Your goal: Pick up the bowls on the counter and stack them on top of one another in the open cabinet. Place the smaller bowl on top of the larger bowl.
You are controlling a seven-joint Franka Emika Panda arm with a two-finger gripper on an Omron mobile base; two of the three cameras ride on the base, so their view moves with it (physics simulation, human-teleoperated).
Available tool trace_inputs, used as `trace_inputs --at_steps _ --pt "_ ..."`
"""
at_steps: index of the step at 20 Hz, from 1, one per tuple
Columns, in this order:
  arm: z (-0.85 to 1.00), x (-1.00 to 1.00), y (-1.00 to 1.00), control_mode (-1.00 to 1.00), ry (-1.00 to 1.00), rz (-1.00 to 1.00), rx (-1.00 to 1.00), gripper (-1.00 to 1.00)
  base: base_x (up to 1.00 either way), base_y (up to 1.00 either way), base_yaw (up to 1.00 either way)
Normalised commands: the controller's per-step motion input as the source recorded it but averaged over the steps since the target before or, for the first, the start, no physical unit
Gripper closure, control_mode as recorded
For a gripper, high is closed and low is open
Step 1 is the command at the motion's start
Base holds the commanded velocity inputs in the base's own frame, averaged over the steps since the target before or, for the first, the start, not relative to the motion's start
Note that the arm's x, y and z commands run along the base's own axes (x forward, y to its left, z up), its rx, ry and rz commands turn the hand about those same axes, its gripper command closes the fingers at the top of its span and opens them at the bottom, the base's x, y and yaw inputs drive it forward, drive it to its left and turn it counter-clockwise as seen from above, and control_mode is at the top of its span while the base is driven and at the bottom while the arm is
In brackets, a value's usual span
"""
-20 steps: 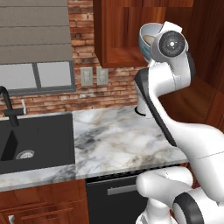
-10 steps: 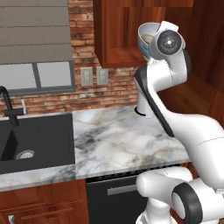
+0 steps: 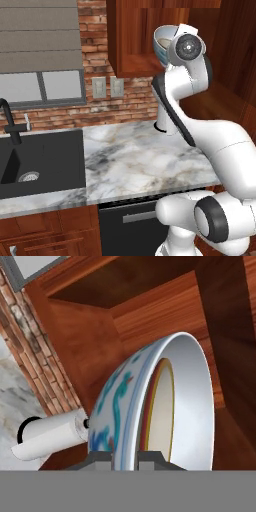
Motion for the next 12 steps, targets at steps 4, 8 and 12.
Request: trace_inputs --at_steps 4,8,12 --pt "0.00 0.31 -0.01 -1.00 0.00 0.03 -0.02 1.00 0.00 0.00 0.00" --pt "0.00 0.29 -0.03 -1.00 0.00 0.02 -0.02 1.00 0.00 0.00 0.00" --pt "0.00 0.32 -0.02 -1.00 0.01 0.02 -0.02 1.00 0.00 0.00 0.00"
